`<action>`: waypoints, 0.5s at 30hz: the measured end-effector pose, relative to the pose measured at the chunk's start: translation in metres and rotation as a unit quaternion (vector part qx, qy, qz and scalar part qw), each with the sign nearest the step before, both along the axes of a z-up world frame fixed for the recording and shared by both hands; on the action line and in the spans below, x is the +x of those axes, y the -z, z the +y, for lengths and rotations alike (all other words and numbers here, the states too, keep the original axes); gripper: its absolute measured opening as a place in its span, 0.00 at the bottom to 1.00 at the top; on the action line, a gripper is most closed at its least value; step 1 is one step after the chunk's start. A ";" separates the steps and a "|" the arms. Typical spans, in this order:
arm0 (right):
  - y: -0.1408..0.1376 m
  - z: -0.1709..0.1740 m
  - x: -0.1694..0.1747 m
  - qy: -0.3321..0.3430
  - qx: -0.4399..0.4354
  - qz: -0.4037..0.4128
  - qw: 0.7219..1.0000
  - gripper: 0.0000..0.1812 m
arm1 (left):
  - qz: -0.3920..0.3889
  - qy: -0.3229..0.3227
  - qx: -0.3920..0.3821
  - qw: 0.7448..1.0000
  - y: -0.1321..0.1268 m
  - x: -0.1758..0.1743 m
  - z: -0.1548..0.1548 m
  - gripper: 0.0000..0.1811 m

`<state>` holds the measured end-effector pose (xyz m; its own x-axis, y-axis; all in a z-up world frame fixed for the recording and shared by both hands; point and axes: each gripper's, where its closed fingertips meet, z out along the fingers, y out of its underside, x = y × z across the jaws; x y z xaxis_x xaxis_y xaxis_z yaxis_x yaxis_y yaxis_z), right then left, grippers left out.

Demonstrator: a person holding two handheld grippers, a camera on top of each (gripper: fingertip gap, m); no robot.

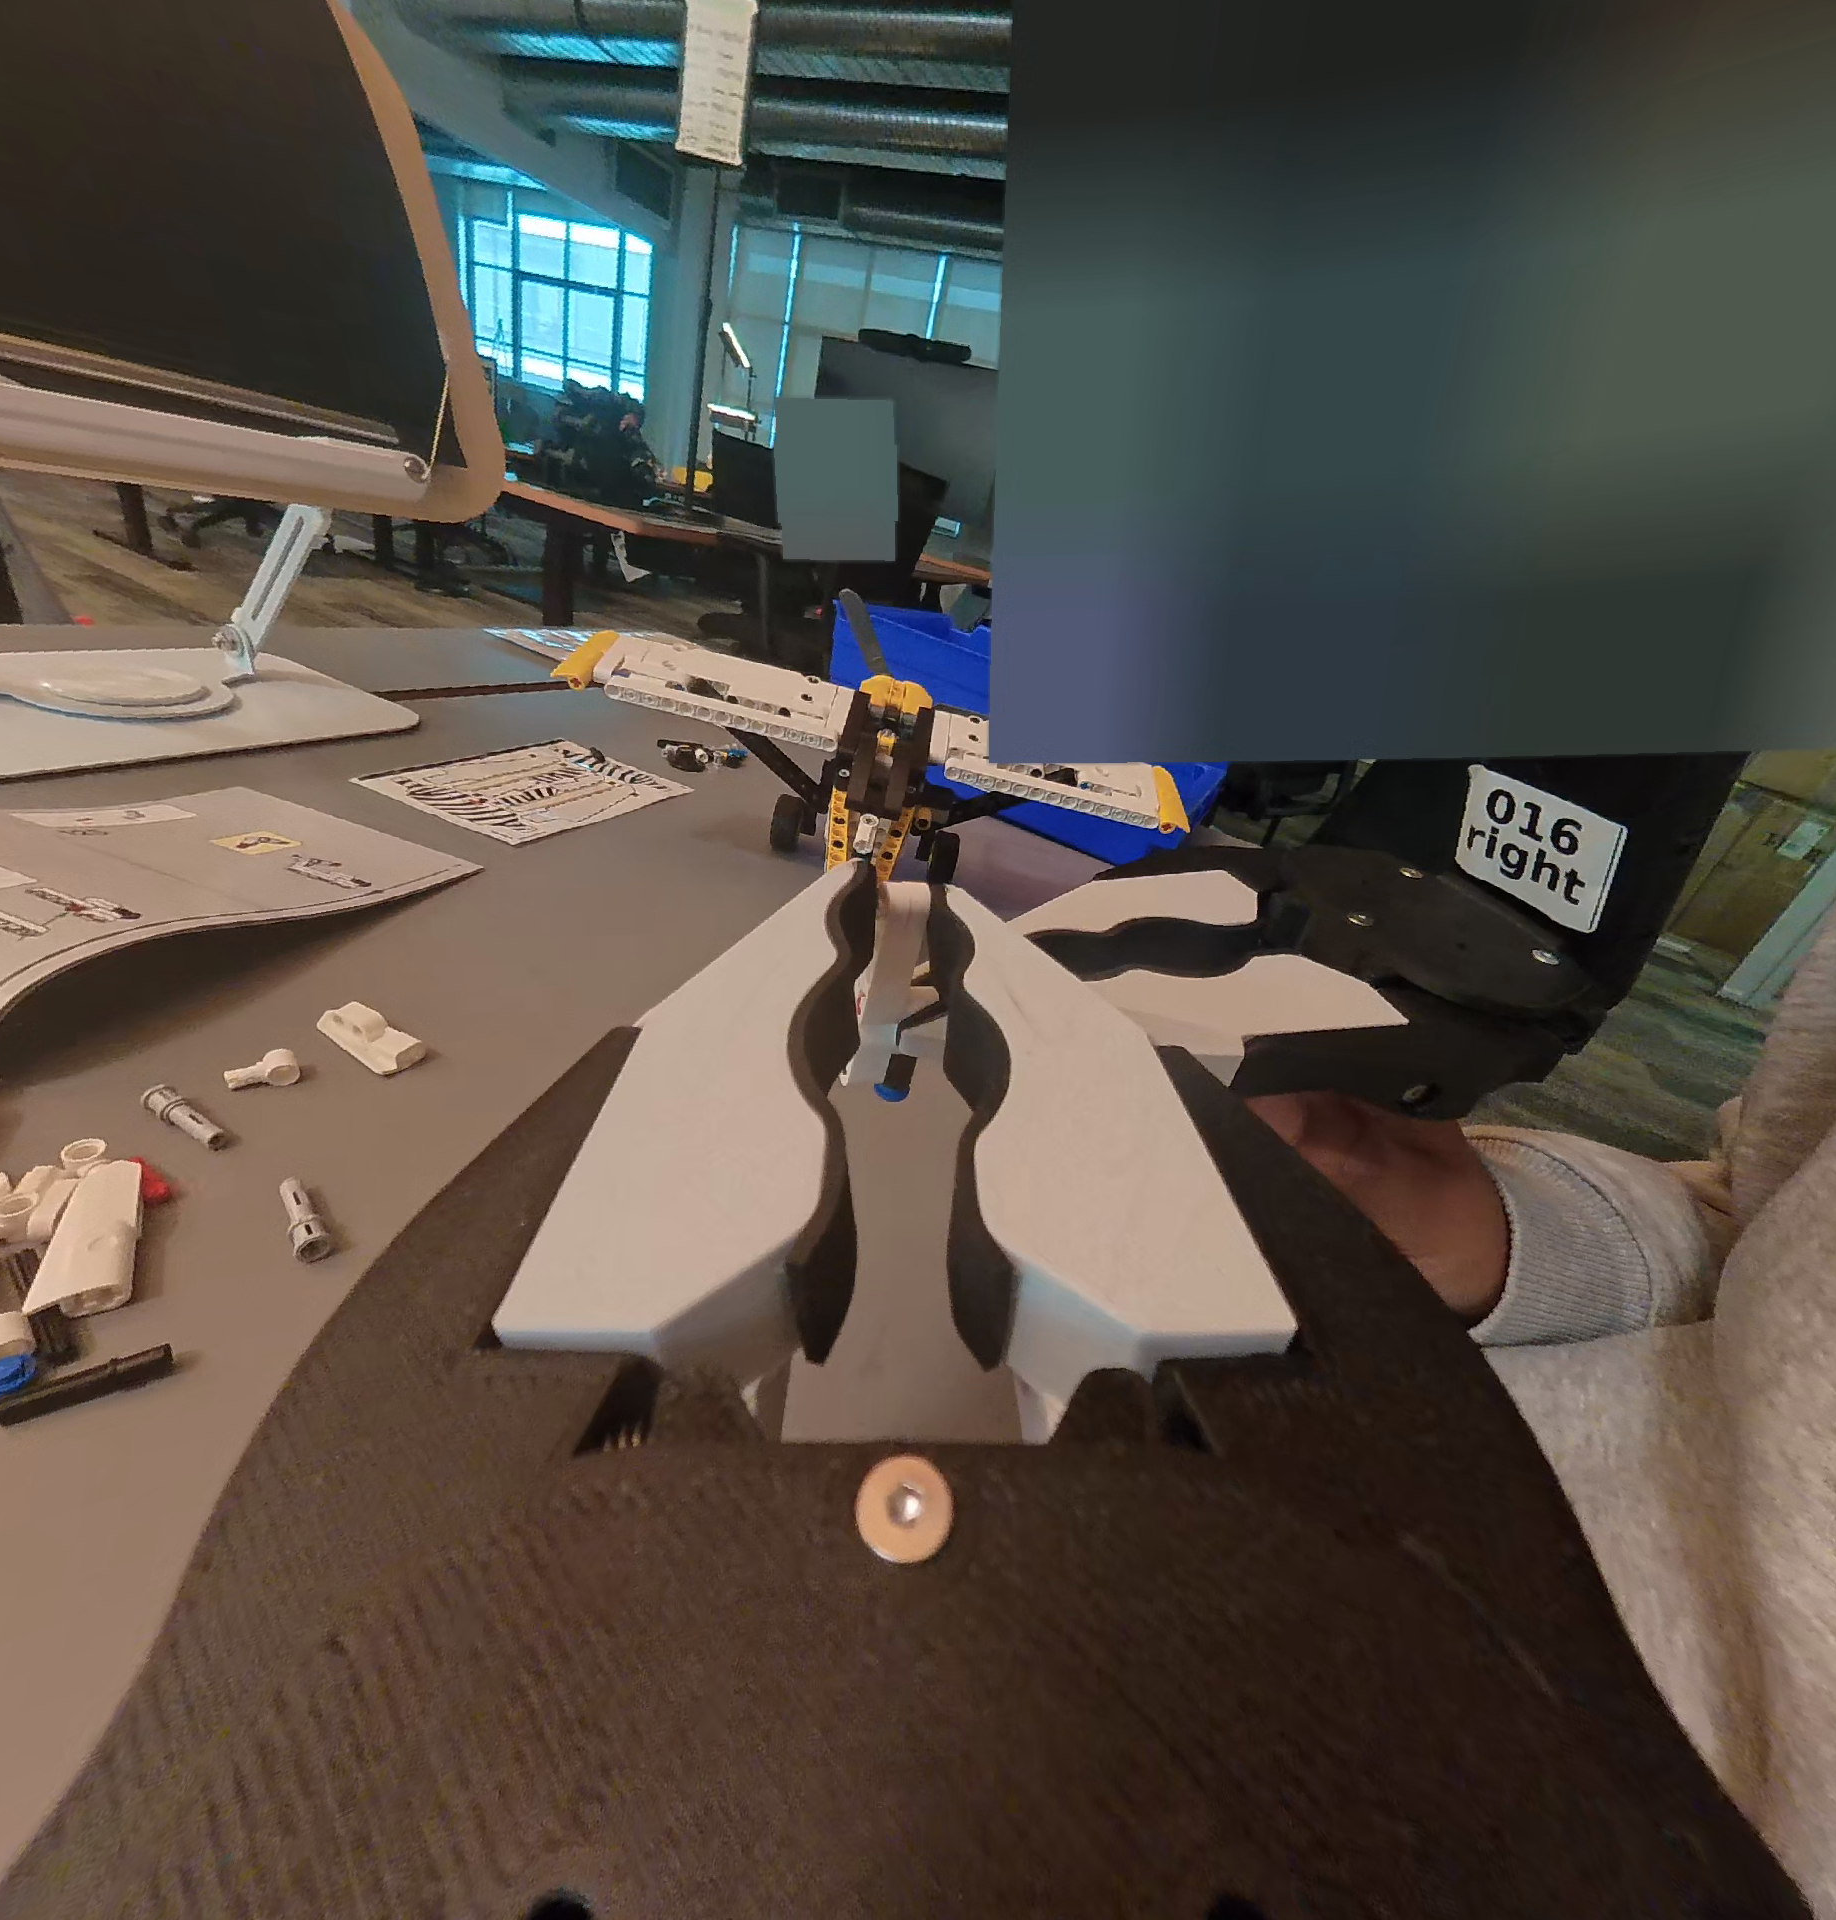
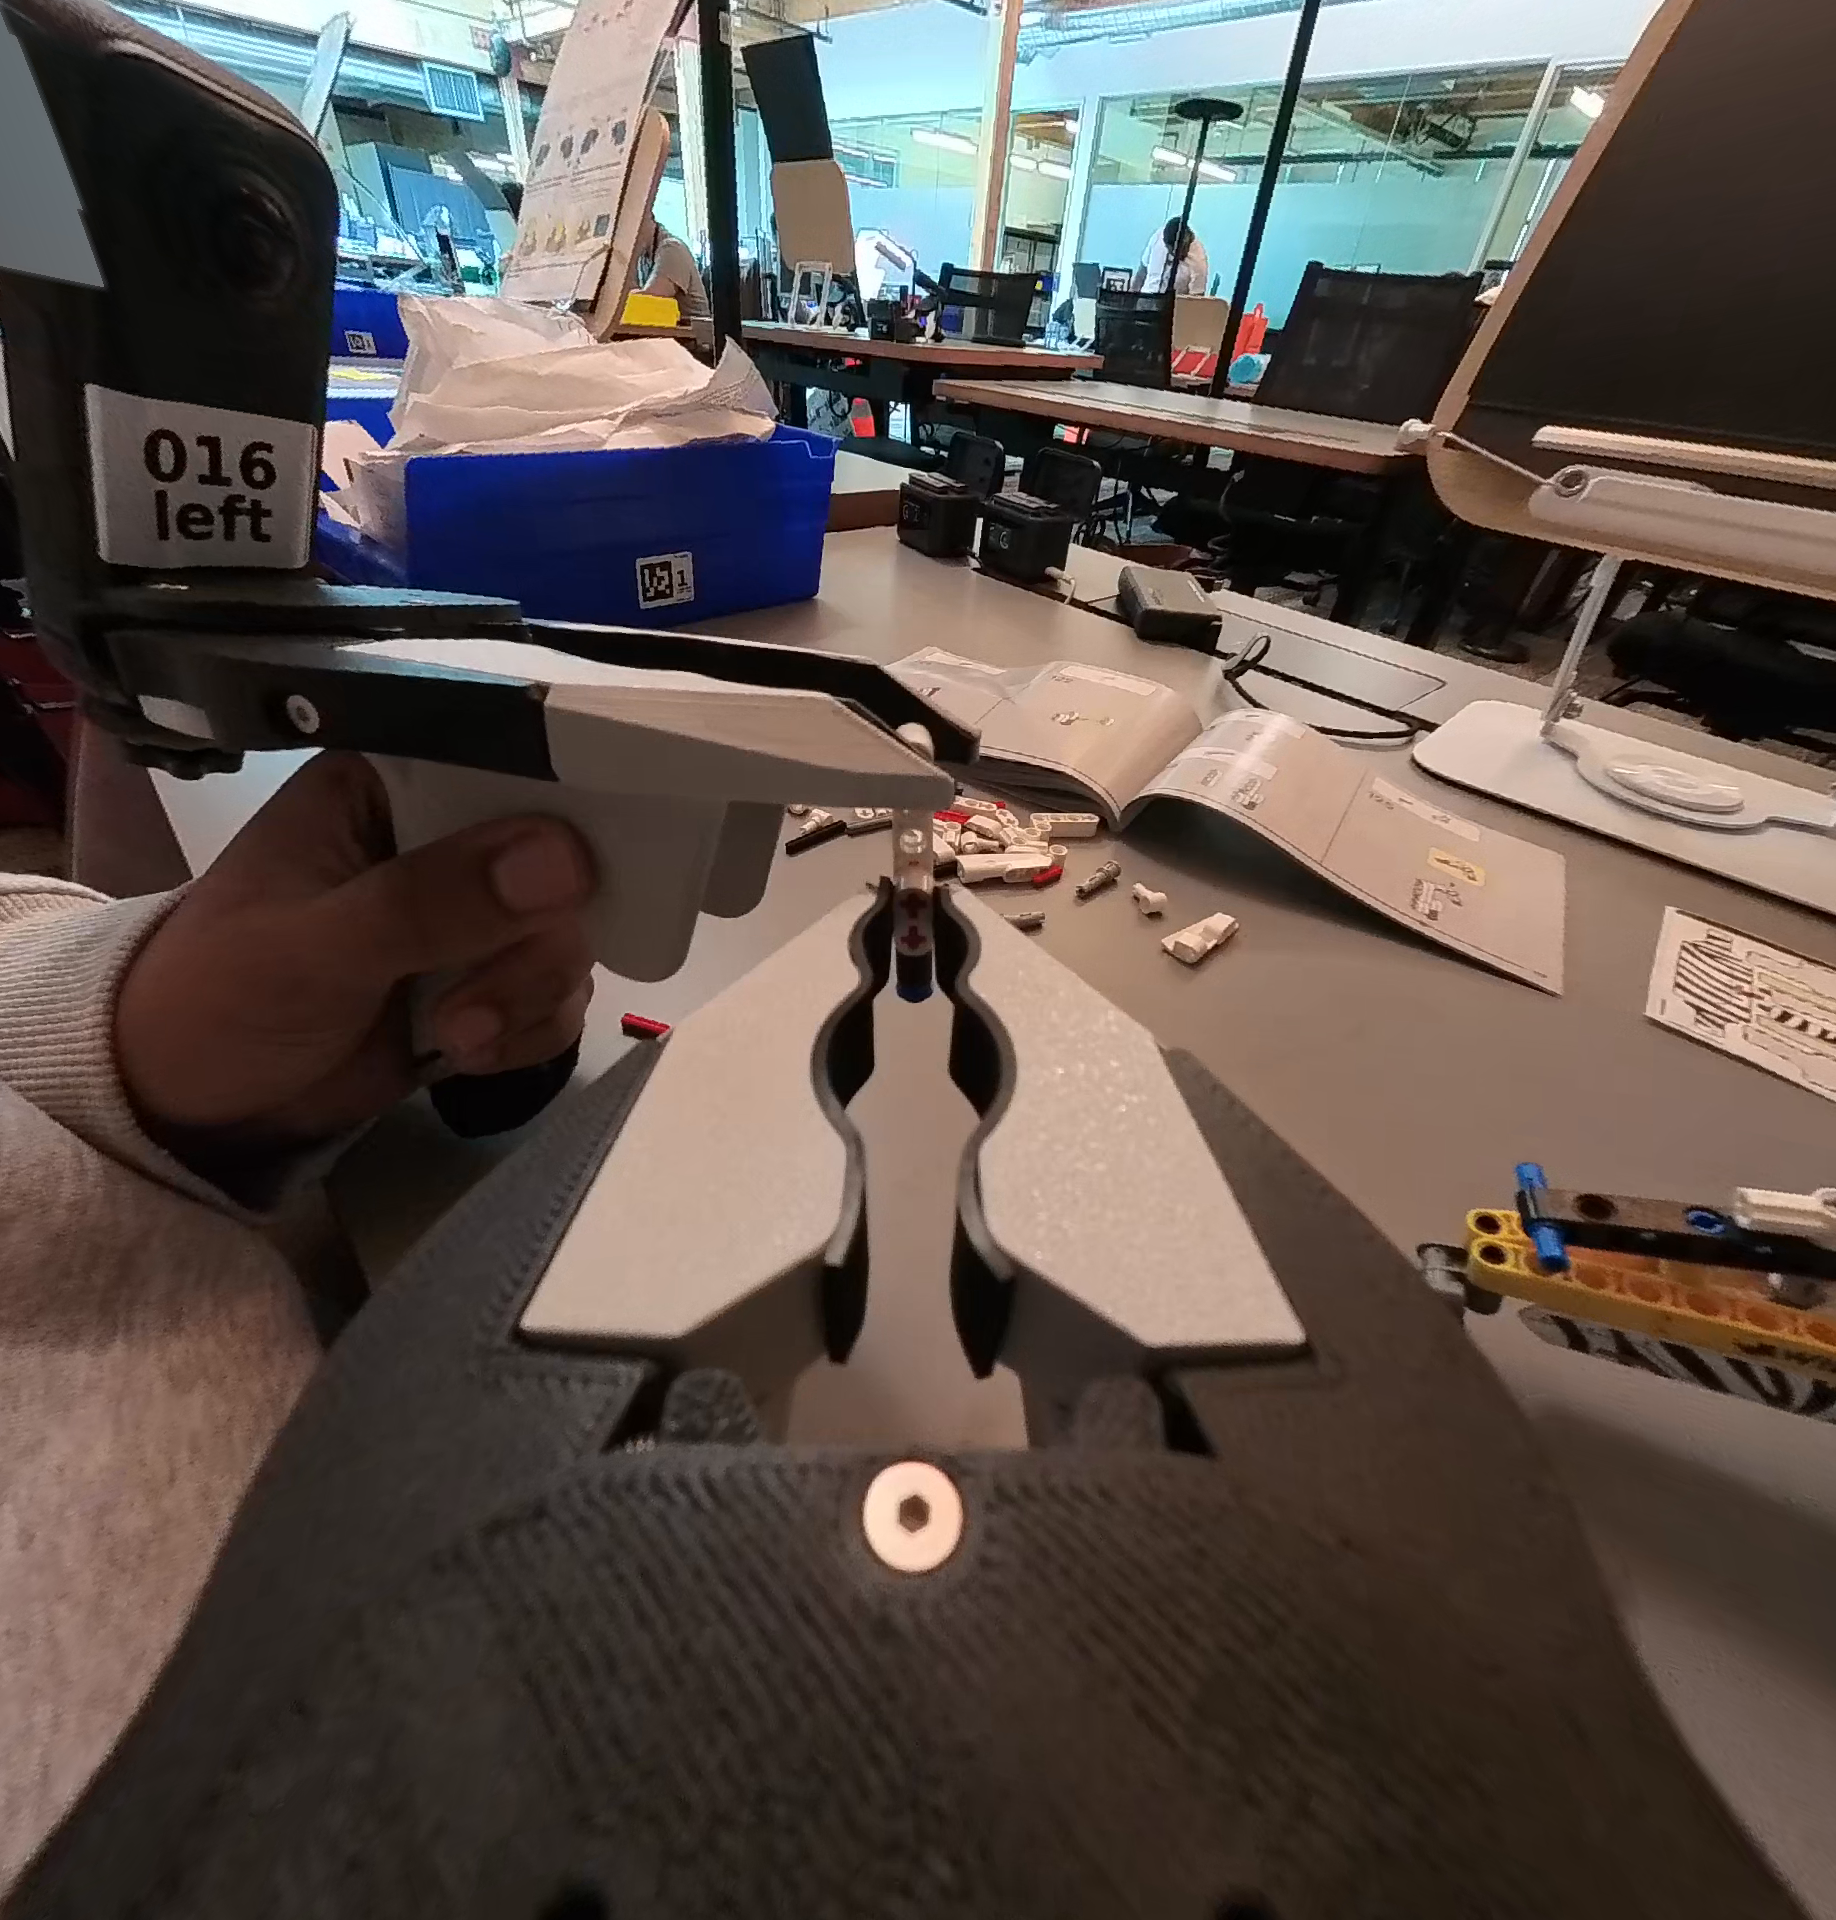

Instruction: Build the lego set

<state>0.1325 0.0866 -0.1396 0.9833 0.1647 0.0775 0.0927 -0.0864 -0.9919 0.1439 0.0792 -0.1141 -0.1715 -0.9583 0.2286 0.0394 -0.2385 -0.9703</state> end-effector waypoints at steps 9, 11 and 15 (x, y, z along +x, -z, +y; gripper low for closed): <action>-0.007 -0.003 0.013 -0.014 0.013 0.083 0.996 0.03 | -0.007 0.015 -0.032 0.999 0.000 -0.001 0.002 0.08; -0.008 -0.003 0.014 -0.016 0.014 0.092 0.996 0.03 | -0.005 0.023 -0.043 0.999 0.001 0.000 0.002 0.08; -0.008 -0.004 0.012 -0.020 0.015 0.089 0.996 0.03 | -0.003 0.036 -0.056 0.998 0.002 0.001 0.001 0.08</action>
